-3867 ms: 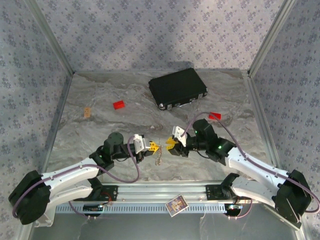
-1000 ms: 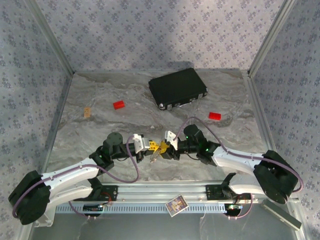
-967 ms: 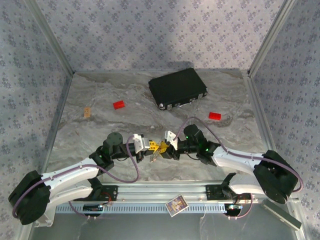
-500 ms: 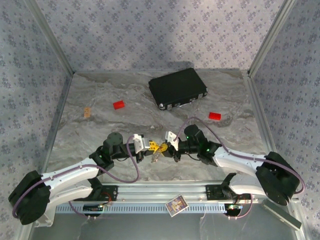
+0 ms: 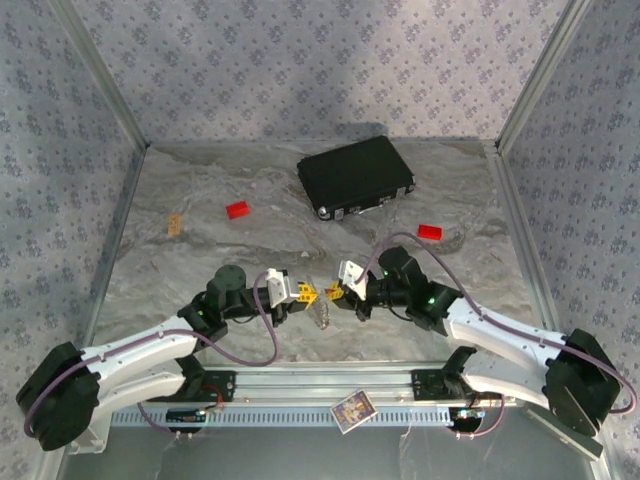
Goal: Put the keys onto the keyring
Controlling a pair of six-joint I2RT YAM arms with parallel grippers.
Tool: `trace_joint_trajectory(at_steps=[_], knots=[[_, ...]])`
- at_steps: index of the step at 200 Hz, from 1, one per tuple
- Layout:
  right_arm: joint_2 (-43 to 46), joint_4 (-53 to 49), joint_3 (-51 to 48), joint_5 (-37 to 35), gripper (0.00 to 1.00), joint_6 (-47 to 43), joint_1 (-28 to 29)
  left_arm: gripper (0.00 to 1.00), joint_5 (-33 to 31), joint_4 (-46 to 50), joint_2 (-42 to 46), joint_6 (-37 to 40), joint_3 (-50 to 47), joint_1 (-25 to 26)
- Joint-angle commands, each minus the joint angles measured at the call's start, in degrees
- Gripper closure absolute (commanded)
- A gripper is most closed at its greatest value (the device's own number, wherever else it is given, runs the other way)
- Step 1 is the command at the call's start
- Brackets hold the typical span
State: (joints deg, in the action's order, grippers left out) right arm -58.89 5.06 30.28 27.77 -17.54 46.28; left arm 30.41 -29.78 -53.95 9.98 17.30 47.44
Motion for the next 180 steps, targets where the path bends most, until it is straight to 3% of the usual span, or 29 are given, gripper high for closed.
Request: trace_joint_trajectory(at_steps=[1,126,180], knots=[[1.1,-5.2,2.5,-2.2,1.0,-2.8,0.0,1.0,1.2,-1.3,0.3,0.7,1.8,0.5],[1.9,-13.8,8.3,-4.7,1.0,-7.7,1.4,1.0,-0.1,0.3,-1.4,1.3,2.8,0.4],[2.0,-18.5,12.2,-10.7,1.0,-10.1,2.8,0.65,-2.4,-1.1,-0.2,0.6,2.3,0.5]])
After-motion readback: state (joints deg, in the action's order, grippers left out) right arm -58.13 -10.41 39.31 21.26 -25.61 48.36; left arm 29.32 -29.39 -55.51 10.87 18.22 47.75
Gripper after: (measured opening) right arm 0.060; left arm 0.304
